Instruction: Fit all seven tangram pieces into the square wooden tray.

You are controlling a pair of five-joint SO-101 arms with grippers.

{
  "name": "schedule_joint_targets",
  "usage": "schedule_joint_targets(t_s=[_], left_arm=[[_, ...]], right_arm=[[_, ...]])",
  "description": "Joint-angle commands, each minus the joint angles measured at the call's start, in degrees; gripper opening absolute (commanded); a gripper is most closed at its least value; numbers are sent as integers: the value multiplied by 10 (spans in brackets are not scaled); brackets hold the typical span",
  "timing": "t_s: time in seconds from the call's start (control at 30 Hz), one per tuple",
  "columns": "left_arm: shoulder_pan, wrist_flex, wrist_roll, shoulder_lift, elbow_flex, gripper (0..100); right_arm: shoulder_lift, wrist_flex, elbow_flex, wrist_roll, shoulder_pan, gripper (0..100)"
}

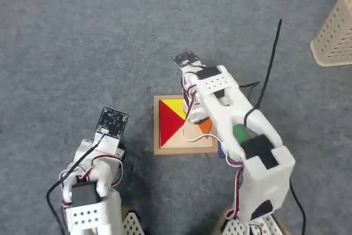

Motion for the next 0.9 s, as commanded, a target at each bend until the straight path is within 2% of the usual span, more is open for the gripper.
schedule_joint_targets(t_s=[0.0,0.17,0.3,0.4,0.53,0.87], left_arm=[[0,2,4,-6,-4,176],[0,2,4,-6,-4,176],[0,2,4,-6,-4,176],[0,2,4,-6,-4,176],[0,2,4,-6,-4,176],[0,2,4,-6,-4,176]], right_arm=[[-15,5,-2,11,-16,7],[-133,0,21,-10,-8,9],[-190,-69,81,-22,35,9],[-175,-112,98,-18,67,9],[-125,-119,81,-17,86,9],[-85,-78,80,7,60,7]])
